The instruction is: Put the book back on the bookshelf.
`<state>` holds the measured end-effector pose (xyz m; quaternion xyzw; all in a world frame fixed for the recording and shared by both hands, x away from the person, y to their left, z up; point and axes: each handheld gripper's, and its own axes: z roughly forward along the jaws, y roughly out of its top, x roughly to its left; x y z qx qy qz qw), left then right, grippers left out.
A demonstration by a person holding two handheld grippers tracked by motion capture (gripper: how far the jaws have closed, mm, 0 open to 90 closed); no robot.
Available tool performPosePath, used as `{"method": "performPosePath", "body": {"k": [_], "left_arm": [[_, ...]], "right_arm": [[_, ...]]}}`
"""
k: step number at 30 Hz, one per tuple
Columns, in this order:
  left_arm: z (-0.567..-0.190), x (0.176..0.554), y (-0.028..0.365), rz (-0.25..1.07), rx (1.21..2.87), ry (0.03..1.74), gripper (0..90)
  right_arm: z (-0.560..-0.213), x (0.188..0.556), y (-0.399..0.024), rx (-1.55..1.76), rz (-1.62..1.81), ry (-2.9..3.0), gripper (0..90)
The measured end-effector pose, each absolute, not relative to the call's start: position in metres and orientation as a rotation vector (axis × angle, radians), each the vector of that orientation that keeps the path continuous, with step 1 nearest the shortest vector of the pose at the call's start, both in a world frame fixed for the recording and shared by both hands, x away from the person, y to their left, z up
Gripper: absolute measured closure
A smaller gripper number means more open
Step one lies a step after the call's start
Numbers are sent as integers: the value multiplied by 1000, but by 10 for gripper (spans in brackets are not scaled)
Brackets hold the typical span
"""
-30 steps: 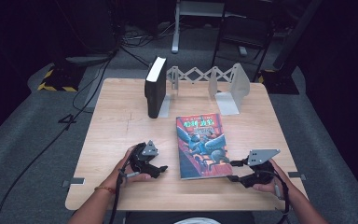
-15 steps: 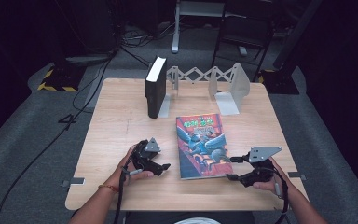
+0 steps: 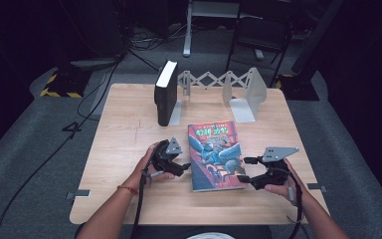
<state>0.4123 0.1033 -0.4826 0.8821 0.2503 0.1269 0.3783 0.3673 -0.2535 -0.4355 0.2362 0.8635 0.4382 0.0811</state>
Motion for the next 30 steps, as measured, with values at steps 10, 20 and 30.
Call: {"method": "performPosePath", "body": {"k": [10, 20, 30], "left_arm": [[-480, 422, 114, 265, 2159, 674, 213], [-481, 427, 118, 199, 2150, 612, 231], [-489, 431, 108, 278, 2204, 683, 232]], "right_arm": [[-449, 381, -250, 784, 1270, 2622, 230], [-454, 389, -252, 770, 1305, 2647, 166], [-456, 392, -252, 782, 1314, 2664, 151]]}}
